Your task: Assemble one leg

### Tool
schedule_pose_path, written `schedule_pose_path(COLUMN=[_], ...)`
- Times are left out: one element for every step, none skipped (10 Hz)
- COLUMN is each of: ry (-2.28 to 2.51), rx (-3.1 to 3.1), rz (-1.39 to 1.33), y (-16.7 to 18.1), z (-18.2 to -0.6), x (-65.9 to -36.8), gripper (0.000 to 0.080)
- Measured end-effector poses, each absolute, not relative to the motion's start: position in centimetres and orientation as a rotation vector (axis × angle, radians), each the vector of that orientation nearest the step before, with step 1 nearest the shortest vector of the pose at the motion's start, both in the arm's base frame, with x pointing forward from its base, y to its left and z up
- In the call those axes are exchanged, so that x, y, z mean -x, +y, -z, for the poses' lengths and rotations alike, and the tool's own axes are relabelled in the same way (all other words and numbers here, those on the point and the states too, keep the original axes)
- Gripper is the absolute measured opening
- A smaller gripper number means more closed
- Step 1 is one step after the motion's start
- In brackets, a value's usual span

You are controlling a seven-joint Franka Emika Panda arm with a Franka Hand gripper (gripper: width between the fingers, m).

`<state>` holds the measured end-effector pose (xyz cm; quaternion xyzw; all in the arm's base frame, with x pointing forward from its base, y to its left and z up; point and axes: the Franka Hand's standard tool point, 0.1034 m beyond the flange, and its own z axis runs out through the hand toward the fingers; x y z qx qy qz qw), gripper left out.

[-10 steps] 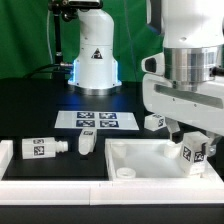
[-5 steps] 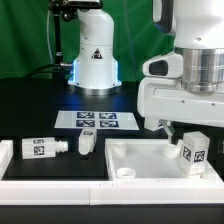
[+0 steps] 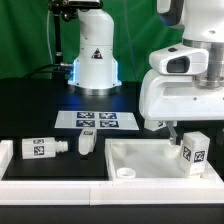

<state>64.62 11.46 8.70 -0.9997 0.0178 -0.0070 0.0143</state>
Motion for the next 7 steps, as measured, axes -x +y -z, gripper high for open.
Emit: schedule_pose_path(ry=[0.055,0.082,0.219,0.316,0.432,0.586,0.81], rx=[3.112,3.11,3.101,3.091,3.077,3.053,3.002], rz=[0.022,0.021,0.018,0.017,0.017,0.02,0.022], y=[11.43,11.46,11.52,11.51,11.49,11.46,11.39], z=[-8.7,-8.7,-8.7,-8.7,-8.7,-8.67,-8.66], x=[-64.62,-64.62,-64.61,-64.61,-64.63,-64.63,-64.63], gripper=[0.0545,0.041,0.041,0.0285,0.0285,0.0285,0.0285])
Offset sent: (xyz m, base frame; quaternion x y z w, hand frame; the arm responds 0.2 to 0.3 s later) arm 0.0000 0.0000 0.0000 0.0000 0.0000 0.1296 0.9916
